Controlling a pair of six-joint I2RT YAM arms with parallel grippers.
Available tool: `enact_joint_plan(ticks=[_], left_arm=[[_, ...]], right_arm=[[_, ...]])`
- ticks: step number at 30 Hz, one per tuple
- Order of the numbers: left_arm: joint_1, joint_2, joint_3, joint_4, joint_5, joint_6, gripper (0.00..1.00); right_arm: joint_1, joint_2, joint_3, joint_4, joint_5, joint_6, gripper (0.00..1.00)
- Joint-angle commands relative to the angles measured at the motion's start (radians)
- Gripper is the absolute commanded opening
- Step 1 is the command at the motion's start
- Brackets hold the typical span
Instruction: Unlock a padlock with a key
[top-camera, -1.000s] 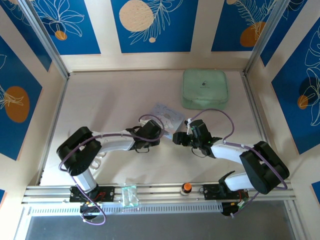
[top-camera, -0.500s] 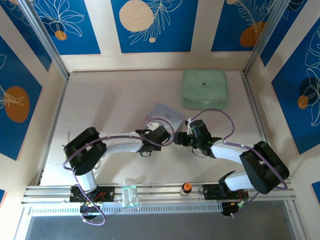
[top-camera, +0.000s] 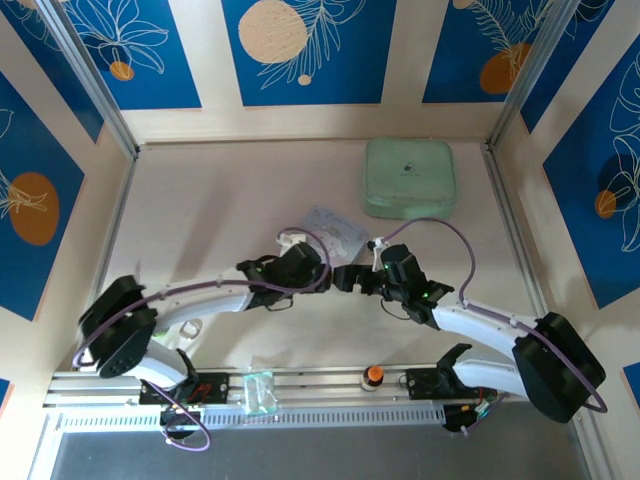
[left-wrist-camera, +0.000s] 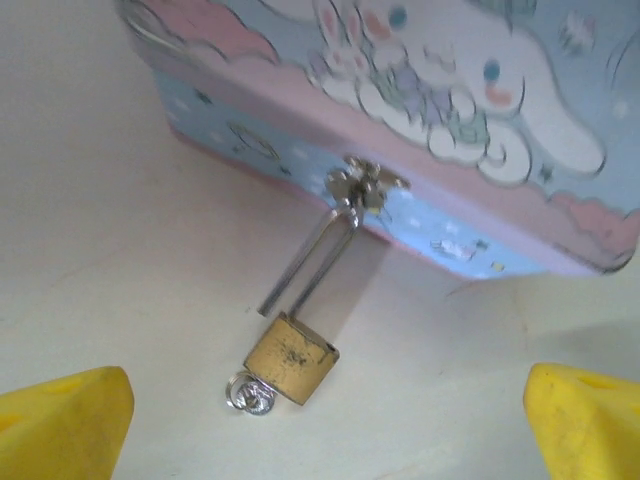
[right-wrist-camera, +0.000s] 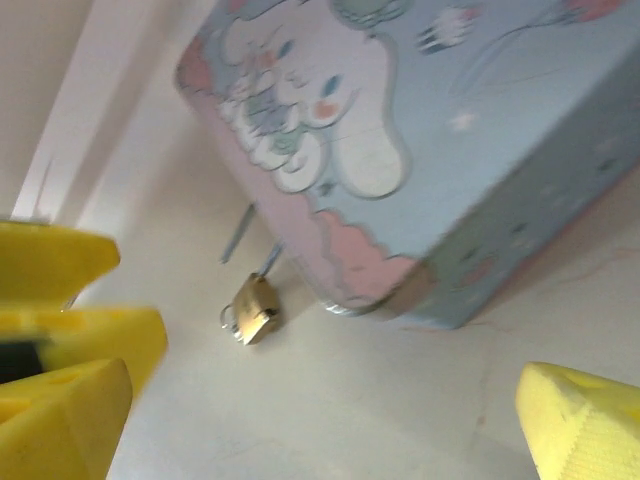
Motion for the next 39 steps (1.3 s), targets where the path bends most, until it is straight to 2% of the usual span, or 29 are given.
enact_joint_plan(ticks=[1, 4, 7, 12, 17, 21, 25, 29, 32, 39], left_arm=[[0.077, -0.077, -0.108, 0.189, 0.146, -0.078, 1.0], [0.121, -0.136, -0.195, 0.262, 0.149, -0.122, 1.0], [0.14, -0.161, -0.199, 0.186, 0.117, -0.111, 1.0], [0.182, -0.2, -0.251, 0.188, 0.153, -0.129, 1.0], [0.202, -0.254, -0.331, 0.228, 0.144, -0.184, 1.0], [0.211, -0.27, -0.356, 0.237, 0.148, -0.196, 1.0], [0.214, -0.272, -0.366, 0.239, 0.137, -0.196, 1.0], [0.22, -0.266, -0.367, 0.238, 0.135, -0.194, 1.0], [0.224, -0.26, -0.37, 0.243, 0.132, -0.195, 1.0], [0.226, -0.222, -0.366, 0.272, 0.144, -0.198, 1.0]], right_arm=[[0.067, 0.0, 0.045, -0.052, 0.036, 0.008, 0.96], [0.105, 0.064, 0.102, -0.109, 0.091, 0.057, 0.93], [0.138, 0.18, 0.181, -0.118, 0.076, 0.05, 0.88], [0.174, 0.386, 0.322, -0.151, 0.058, 0.042, 0.7], [0.196, 0.524, 0.446, -0.238, 0.089, 0.003, 0.67], [0.2, 0.563, 0.483, -0.283, 0.127, 0.013, 0.66], [0.201, 0.623, 0.523, -0.324, 0.162, 0.02, 0.56], [0.221, 0.663, 0.548, -0.334, 0.181, 0.015, 0.54], [0.24, 0.688, 0.574, -0.377, 0.204, 0.013, 0.48], [0.216, 0.646, 0.492, -0.303, 0.136, 0.071, 0.35]])
